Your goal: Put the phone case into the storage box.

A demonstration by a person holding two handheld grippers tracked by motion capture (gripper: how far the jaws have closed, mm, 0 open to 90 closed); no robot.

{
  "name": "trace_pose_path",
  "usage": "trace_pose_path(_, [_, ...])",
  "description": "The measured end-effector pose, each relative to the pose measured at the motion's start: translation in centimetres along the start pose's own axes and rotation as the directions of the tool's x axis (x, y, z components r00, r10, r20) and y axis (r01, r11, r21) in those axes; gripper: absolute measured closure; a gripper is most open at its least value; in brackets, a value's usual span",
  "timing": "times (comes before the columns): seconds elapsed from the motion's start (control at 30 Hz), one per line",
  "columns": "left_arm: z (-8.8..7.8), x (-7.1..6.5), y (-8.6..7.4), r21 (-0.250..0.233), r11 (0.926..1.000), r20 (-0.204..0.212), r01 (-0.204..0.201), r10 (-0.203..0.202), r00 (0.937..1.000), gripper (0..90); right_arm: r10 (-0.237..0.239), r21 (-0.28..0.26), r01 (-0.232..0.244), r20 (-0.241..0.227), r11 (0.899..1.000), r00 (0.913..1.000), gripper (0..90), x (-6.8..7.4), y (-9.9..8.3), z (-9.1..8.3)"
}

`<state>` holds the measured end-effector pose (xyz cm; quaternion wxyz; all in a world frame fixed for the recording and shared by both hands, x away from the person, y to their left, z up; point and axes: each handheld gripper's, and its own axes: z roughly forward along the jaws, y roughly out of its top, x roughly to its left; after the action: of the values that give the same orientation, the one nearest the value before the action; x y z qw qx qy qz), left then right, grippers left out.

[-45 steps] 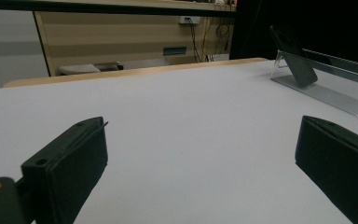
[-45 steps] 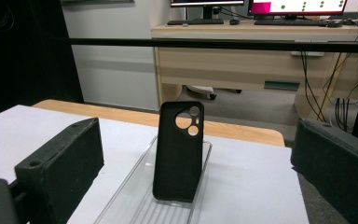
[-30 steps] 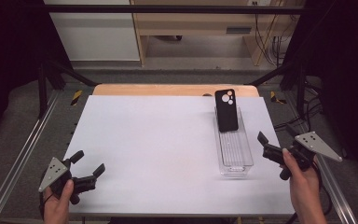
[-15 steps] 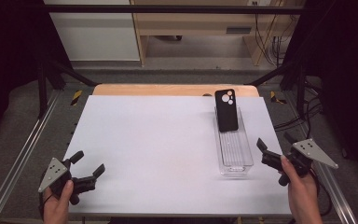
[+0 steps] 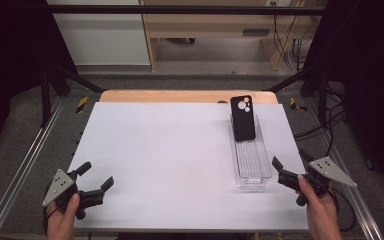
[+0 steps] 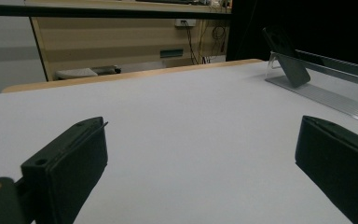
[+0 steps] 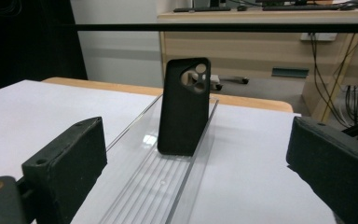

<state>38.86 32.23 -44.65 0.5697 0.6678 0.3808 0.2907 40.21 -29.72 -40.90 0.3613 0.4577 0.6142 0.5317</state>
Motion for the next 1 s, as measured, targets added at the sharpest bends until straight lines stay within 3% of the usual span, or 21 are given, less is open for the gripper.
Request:
trace_pose_path(0.3, [0.0,-0.1,0.0,0.005,0.9999,0.008,-0.009,0.009,0.9999,2.5,-0.002,0.016,0.002,-0.049,1.0,0.9988,5.6,0.7,-1.6,-0.2])
trace_pose_path(1.0, [0.1,-0.3,0.0,0.006,0.9997,0.019,-0.024,0.023,0.9995,2.5,-0.011,0.025,0.013,-0.109,1.0,0.994,5.5,1.9,-3.5,-0.1])
